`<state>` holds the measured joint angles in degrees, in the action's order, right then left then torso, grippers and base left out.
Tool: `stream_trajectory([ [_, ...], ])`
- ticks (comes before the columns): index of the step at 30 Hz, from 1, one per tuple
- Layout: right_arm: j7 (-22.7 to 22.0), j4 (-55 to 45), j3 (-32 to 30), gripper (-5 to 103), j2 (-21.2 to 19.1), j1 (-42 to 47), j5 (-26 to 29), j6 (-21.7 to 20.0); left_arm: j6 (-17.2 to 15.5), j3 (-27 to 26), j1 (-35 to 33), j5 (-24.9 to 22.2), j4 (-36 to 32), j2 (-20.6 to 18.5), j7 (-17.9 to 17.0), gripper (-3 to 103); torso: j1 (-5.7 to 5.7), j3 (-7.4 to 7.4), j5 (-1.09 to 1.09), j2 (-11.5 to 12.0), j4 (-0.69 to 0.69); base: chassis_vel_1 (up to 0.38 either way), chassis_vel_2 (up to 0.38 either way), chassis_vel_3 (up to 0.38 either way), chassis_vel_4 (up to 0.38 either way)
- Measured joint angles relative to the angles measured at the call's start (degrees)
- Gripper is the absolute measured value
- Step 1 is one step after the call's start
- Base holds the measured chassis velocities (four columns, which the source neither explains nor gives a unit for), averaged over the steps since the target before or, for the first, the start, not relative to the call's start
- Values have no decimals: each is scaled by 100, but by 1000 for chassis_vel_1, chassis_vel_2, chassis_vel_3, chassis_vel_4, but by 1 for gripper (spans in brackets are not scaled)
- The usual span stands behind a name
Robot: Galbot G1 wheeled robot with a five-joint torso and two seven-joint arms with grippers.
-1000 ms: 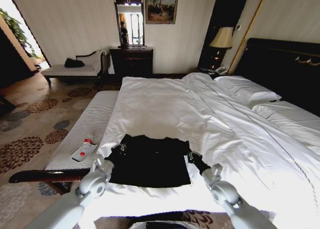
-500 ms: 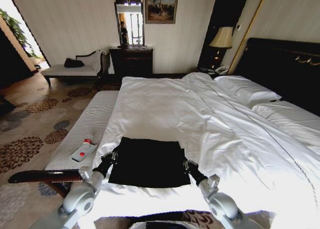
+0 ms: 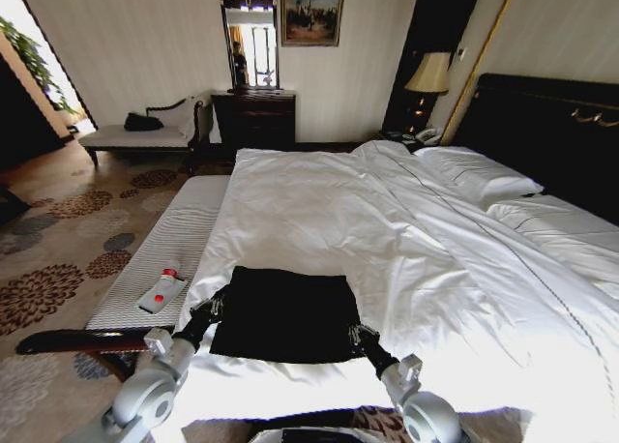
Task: Fold the clothes on the bed.
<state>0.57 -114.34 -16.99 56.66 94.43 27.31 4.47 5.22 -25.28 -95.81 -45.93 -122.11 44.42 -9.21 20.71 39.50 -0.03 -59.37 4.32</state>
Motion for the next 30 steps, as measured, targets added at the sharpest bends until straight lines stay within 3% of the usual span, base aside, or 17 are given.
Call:
stream_trajectory([
  [2,91,7,-11,-2,-24,46,-8,3,-3,42,-78,91,-34,26,-1,1,1,0,1,0,0,0,0,0,0],
  [6,221,-70,-88,9,-61,236,-15,25,-48,79,-200,207,-94,19,-34,-2,1,0,0,0,2,0,0,0,0],
  [7,253,-122,-129,14,-71,341,-33,36,-70,81,-276,274,-124,2,-38,8,0,0,0,0,2,0,0,0,0],
  [9,266,-164,-162,19,-75,410,-45,46,-80,81,-340,331,-148,-9,-41,8,0,0,0,0,2,0,0,0,0],
  [12,268,-325,-268,35,-76,594,-55,62,-86,66,-540,515,-240,-18,-36,24,0,0,0,0,1,0,0,0,0],
  [15,234,-489,-373,41,-83,708,-5,62,-85,13,-698,659,-361,-15,-25,30,0,0,0,0,1,0,0,0,0],
  [20,54,-836,-662,62,-118,804,305,-17,-83,-136,-850,750,-609,-4,-17,52,0,0,1,0,0,0,0,0,0],
  [22,38,-862,-691,62,-122,803,344,-31,-85,-147,-839,739,-619,-1,-21,52,0,0,1,0,0,0,0,0,0],
  [24,-188,-1096,-967,79,-241,595,1077,-359,-174,-182,-453,533,-587,13,-179,68,0,0,0,0,2,0,0,0,0],
  [26,-367,-1145,-1092,84,-400,270,1780,-689,-335,-90,-42,298,-478,-37,-346,74,0,0,0,0,1,0,0,0,0],
  [27,-367,-1145,-1092,84,-400,270,1780,-689,-335,-90,-42,298,-478,-37,-346,74,0,0,0,0,1,0,0,0,0],
  [30,-637,-1049,-1272,98,-716,-421,2983,-1332,-665,235,718,-26,-201,-173,-667,89,1,2,1,1,1,0,0,0,0],
])
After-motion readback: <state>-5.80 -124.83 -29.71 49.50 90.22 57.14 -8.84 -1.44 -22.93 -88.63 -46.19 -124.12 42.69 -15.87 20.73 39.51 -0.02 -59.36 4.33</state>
